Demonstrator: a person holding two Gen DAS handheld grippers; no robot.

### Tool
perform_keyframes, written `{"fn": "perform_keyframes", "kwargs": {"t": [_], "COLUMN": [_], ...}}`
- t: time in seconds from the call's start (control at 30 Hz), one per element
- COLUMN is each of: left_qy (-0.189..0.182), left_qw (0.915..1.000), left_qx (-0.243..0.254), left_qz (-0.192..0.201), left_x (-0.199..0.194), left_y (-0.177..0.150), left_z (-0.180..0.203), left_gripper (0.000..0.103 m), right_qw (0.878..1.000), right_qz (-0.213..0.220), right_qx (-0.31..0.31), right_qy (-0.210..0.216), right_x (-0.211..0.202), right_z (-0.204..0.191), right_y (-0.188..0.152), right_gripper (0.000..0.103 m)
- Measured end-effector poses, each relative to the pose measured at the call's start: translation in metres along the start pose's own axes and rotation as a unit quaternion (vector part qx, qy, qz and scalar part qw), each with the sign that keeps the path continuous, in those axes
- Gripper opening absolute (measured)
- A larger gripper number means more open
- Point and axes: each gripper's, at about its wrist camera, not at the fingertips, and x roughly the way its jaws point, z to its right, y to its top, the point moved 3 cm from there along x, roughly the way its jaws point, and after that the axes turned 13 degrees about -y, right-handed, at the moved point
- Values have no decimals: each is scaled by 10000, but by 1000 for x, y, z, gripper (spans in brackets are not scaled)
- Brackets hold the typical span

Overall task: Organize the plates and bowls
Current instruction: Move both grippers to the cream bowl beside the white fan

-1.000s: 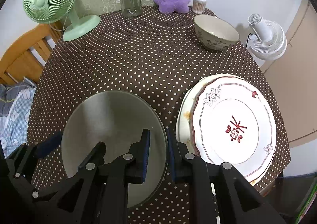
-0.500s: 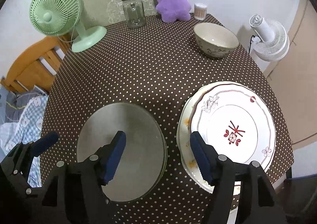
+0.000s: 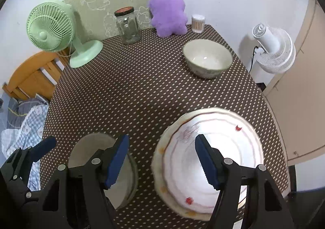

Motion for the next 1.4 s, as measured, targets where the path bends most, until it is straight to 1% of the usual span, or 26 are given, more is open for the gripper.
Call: {"fn": "perform_keyframes", "kwargs": {"t": [0.33,0.4,0.43,0.6,0.7,0.77,0.8,0.87,1.1,1.23,1.4], "left_qy": [41,45,50,99,128,136,147,226,323,346,337], "left_qw": [10000,9999,9999,9997,9997,9997,9996,9994,9991,9989,9992], "left_qx": [-25,-39,-45,-79,-79,-69,-57,-60,-164,-149,-132], "left_qz": [80,106,120,220,206,213,217,239,242,273,197], "left_x": [20,22,24,33,45,51,54,60,83,98,119], "left_y": [32,38,42,60,70,76,79,84,107,118,130], "left_z": [42,48,52,69,80,86,89,95,110,115,118], "left_gripper": [90,87,84,83,82,78,78,77,76,70,67], "right_qw": [9999,9998,9998,9996,9995,9996,9995,9995,9996,9992,9992], "right_qz": [87,109,132,216,215,208,209,222,183,232,189], "right_qx": [-7,-36,-42,-65,-110,-97,-100,-114,-116,-166,-123], "right_qy": [98,132,143,163,189,182,193,171,185,266,339], "right_x": [20,24,27,33,42,48,52,58,81,96,116], "right_z": [47,54,60,76,87,95,98,103,119,125,129], "right_y": [30,38,43,60,72,80,84,89,113,127,139], "right_gripper": [71,71,71,71,71,71,71,71,71,71,71]}}
